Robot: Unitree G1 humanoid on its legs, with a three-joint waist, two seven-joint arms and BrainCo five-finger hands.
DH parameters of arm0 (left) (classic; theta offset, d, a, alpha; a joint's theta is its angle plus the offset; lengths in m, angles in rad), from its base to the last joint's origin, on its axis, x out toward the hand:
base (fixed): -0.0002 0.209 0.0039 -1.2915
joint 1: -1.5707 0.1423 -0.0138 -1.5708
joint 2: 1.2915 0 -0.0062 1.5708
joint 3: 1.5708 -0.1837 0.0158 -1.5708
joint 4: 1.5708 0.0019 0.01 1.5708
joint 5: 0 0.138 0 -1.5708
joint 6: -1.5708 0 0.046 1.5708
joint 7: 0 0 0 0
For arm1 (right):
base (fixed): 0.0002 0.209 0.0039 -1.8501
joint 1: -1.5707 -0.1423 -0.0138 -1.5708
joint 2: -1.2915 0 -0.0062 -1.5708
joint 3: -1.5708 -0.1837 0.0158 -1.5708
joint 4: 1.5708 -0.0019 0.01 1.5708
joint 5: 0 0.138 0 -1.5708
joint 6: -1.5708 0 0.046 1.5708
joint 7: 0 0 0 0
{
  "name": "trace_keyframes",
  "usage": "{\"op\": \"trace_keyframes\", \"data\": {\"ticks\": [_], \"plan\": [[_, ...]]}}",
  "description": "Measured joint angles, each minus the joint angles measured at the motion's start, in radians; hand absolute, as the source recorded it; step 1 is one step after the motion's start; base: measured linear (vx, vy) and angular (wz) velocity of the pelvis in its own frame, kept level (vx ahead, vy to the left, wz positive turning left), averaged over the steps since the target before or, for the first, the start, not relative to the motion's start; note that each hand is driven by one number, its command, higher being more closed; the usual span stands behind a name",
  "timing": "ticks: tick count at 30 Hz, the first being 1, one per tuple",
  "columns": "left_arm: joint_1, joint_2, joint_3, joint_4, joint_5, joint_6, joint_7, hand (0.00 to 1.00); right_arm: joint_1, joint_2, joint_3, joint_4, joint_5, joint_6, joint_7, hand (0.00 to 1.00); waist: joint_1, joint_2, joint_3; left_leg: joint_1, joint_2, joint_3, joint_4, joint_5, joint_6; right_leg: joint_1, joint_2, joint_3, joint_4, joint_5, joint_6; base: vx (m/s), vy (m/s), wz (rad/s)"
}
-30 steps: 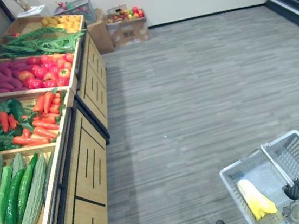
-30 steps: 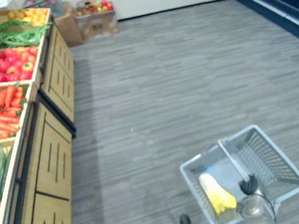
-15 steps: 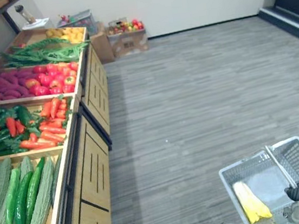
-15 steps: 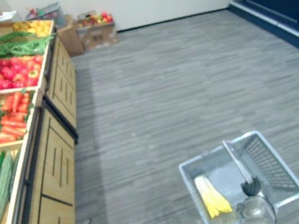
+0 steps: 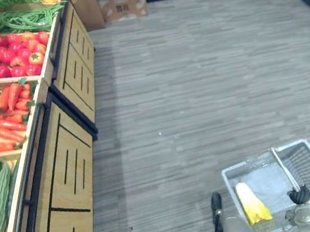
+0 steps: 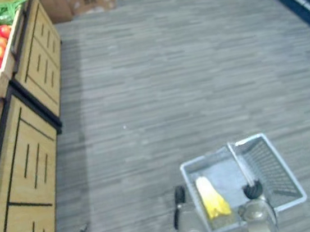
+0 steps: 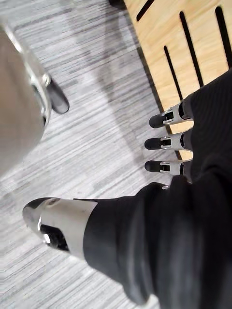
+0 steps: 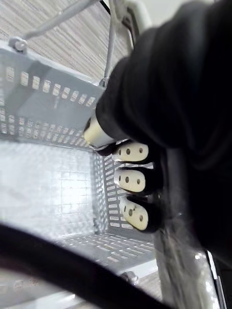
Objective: Pick vegetable in the basket
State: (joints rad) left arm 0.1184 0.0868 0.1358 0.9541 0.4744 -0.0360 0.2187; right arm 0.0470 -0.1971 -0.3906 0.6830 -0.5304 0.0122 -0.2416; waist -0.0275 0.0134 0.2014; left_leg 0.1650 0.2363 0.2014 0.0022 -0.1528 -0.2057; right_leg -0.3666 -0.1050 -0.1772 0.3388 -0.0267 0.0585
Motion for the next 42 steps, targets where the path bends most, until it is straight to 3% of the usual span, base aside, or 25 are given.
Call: {"op": "trace_keyframes", "data": {"ticks": [4,6,8,10,12,14,16,17,18,19,20,21,22,24,26,27,28,29,30,32,34,35,38,39,42], "plan": [[0.0,-0.007,0.016,0.003,-0.001,0.002,0.014,0.0,0.034,0.0,0.013,-0.002,0.001,-0.018,-0.001,1.0,-0.004,0.007,-0.011,-0.068,0.035,-0.043,0.191,0.026,0.003,0.031,-0.012,-0.051,0.088,-0.126,-0.02,0.36,-0.242,0.4],[0.008,-0.008,0.06,0.001,-0.019,0.003,0.018,0.0,0.051,-0.007,0.038,-0.001,0.011,-0.021,0.0,1.0,0.003,-0.007,-0.002,-0.266,0.079,-0.063,0.625,0.155,0.015,0.143,-0.024,-0.086,0.041,-0.156,-0.038,0.41,-0.224,0.43],[0.008,-0.007,0.068,-0.001,-0.039,0.003,0.025,0.0,0.059,-0.012,0.05,-0.001,0.011,-0.021,-0.001,1.0,0.01,-0.004,0.0,-0.346,0.088,-0.065,0.83,0.123,0.029,0.231,-0.023,-0.098,-0.01,-0.16,-0.044,0.34,-0.1,0.18],[0.007,-0.006,0.067,-0.007,-0.041,0.001,0.032,0.0,0.064,-0.012,0.055,-0.002,0.029,-0.027,-0.003,1.0,0.015,-0.007,0.001,-0.448,0.032,-0.064,0.945,0.034,0.067,0.353,-0.024,-0.119,-0.101,-0.166,-0.039,0.36,-0.021,0.22],[-0.001,-0.006,0.066,-0.012,-0.043,0.001,0.038,0.0,0.069,-0.008,0.053,-0.006,0.041,-0.036,-0.004,1.0,0.037,-0.007,0.001,-0.52,-0.001,-0.014,0.885,-0.007,0.079,0.401,-0.026,-0.13,-0.136,-0.168,-0.03,0.29,0.081,0.08],[-0.008,-0.007,0.068,-0.012,-0.043,0.003,0.044,0.0,0.069,0.0,0.051,-0.009,0.041,-0.04,-0.012,1.0,0.054,-0.01,0.003,-0.548,-0.025,0.05,0.708,-0.014,0.096,0.435,-0.04,-0.144,-0.15,-0.173,-0.019,0.33,0.153,-0.02],[-0.004,-0.01,0.071,-0.009,-0.051,0.006,0.053,0.0,0.081,0.016,0.047,-0.013,0.04,-0.042,-0.019,1.0,0.059,-0.015,0.006,-0.525,-0.052,0.097,0.35,0.073,0.148,0.499,-0.078,-0.164,-0.167,-0.205,0.035,0.38,0.244,0.09],[0.0,-0.013,0.074,-0.009,-0.054,0.008,0.055,0.0,0.086,0.02,0.047,-0.015,0.04,-0.042,-0.021,1.0,0.059,-0.013,0.005,-0.512,-0.051,0.1,0.26,0.105,0.146,0.517,-0.085,-0.17,-0.17,-0.215,0.053,0.4,0.306,0.18],[0.006,-0.021,0.092,-0.008,-0.06,0.015,0.058,0.0,0.104,0.031,0.047,-0.018,0.04,-0.042,-0.024,1.0,0.06,-0.015,0.005,-0.499,-0.051,0.123,0.195,0.205,0.157,0.557,-0.104,-0.174,-0.177,-0.237,0.087,0.41,0.295,0.2],[0.006,-0.027,0.101,-0.008,-0.059,0.019,0.058,0.0,0.107,0.042,0.048,-0.018,0.04,-0.041,-0.028,1.0,0.06,-0.012,-0.001,-0.493,-0.064,0.145,0.199,0.232,0.186,0.571,-0.11,-0.174,-0.182,-0.24,0.091,0.51,0.33,0.33],[0.005,-0.019,0.103,-0.011,-0.059,0.024,0.06,0.0,0.101,0.06,0.06,-0.018,0.04,-0.04,-0.03,1.0,0.057,-0.039,-0.008,-0.519,-0.089,0.154,0.242,0.189,0.21,0.562,-0.136,-0.16,-0.19,-0.218,0.068,0.44,0.257,0.23],[0.002,-0.018,0.106,-0.012,-0.059,0.023,0.063,0.0,0.095,0.061,0.077,-0.009,0.04,-0.039,-0.03,1.0,0.061,-0.045,-0.006,-0.543,-0.089,0.154,0.281,0.155,0.22,0.556,-0.136,-0.143,-0.205,-0.167,0.058,0.52,0.346,0.16],[0.001,-0.008,0.11,-0.008,-0.059,0.025,0.064,0.0,0.082,0.061,0.092,0.003,0.038,-0.039,-0.029,1.0,0.072,-0.051,-0.009,-0.55,-0.094,0.157,0.318,0.128,0.242,0.556,-0.145,-0.117,-0.206,-0.087,0.084,0.43,0.31,0.04],[0.004,-0.005,0.109,0.002,-0.059,0.029,0.062,0.0,0.072,0.06,0.104,0.005,0.03,-0.04,-0.026,1.0,0.071,-0.068,-0.017,-0.516,-0.124,0.165,0.309,0.102,0.265,0.542,-0.176,-0.079,-0.144,-0.019,0.13,0.4,0.275,0.11],[0.018,0.005,0.107,0.002,-0.059,0.04,0.062,0.0,0.052,0.06,0.111,0.025,0.03,-0.047,-0.026,1.0,0.072,-0.087,-0.017,-0.432,-0.163,0.171,0.272,0.069,0.272,0.481,-0.223,-0.023,0.057,0.066,0.162,0.41,0.273,0.11],[0.034,0.004,0.099,0.0,-0.059,0.04,0.062,0.0,0.043,0.06,0.125,0.037,0.033,-0.056,-0.026,1.0,0.068,-0.096,-0.026,-0.374,-0.183,0.171,0.241,0.05,0.28,0.414,-0.249,0.025,0.221,0.181,0.176,0.36,0.235,0.11],[0.04,0.01,0.088,0.0,-0.059,0.04,0.063,0.0,0.032,0.063,0.135,0.04,0.037,-0.067,-0.027,1.0,0.066,-0.099,-0.027,-0.336,-0.191,0.167,0.227,0.029,0.284,0.352,-0.259,0.063,0.365,0.238,0.19,0.42,0.243,0.18],[0.043,0.015,0.078,0.001,-0.06,0.041,0.063,0.0,0.027,0.064,0.145,0.04,0.038,-0.078,-0.027,1.0,0.066,-0.103,-0.027,-0.304,-0.204,0.149,0.224,0.012,0.286,0.288,-0.26,0.079,0.52,0.223,0.182,0.35,0.151,0.38],[0.045,0.02,0.071,0.001,-0.06,0.044,0.063,0.0,0.026,0.063,0.152,0.04,0.038,-0.089,-0.027,1.0,0.06,-0.107,-0.029,-0.254,-0.221,0.123,0.206,-0.002,0.29,0.228,-0.245,0.086,0.659,0.157,0.171,0.43,0.148,0.65],[0.044,0.022,0.067,0.0,-0.067,0.046,0.068,0.0,0.027,0.059,0.162,0.04,0.033,-0.088,-0.027,1.0,0.057,-0.101,-0.028,-0.175,-0.236,0.081,0.158,-0.006,0.293,0.167,-0.195,0.067,0.721,0.032,0.152,0.36,0.077,0.81],[0.043,0.014,0.07,-0.014,-0.081,0.045,0.081,0.0,0.037,0.058,0.163,0.042,0.022,-0.081,-0.025,1.0,0.055,-0.095,-0.027,-0.117,-0.246,-0.004,0.13,-0.005,0.292,0.124,-0.159,0.003,0.6,-0.087,0.099,0.33,-0.015,1.13],[0.043,0.013,0.076,-0.019,-0.081,0.045,0.083,0.0,0.04,0.058,0.163,0.045,0.02,-0.08,-0.024,1.0,0.054,-0.095,-0.027,-0.11,-0.247,-0.034,0.126,-0.005,0.292,0.116,-0.15,-0.006,0.535,-0.106,0.091,0.3,-0.093,1.18],[0.041,0.005,0.114,-0.019,-0.12,0.045,0.089,0.0,0.034,0.052,0.156,0.083,0.02,-0.065,-0.023,1.0,0.043,-0.094,-0.026,-0.11,-0.238,-0.177,0.123,-0.017,0.27,0.095,-0.101,0.08,0.143,-0.11,0.088,0.31,-0.214,1.44],[0.042,0.001,0.129,-0.017,-0.143,0.045,0.09,0.0,0.035,0.047,0.153,0.093,0.018,-0.061,-0.022,1.0,0.046,-0.094,-0.025,-0.111,-0.234,-0.233,0.132,-0.034,0.244,0.096,-0.094,0.153,0.014,-0.1,0.092,0.29,-0.315,1.05],[0.038,0.001,0.154,-0.015,-0.172,0.042,0.092,0.0,0.047,0.04,0.137,0.111,0.018,-0.041,-0.01,1.0,0.053,-0.092,-0.021,-0.14,-0.209,-0.403,0.196,-0.098,0.177,0.097,-0.098,0.291,-0.157,-0.088,0.111,0.29,-0.422,1.59]]}}
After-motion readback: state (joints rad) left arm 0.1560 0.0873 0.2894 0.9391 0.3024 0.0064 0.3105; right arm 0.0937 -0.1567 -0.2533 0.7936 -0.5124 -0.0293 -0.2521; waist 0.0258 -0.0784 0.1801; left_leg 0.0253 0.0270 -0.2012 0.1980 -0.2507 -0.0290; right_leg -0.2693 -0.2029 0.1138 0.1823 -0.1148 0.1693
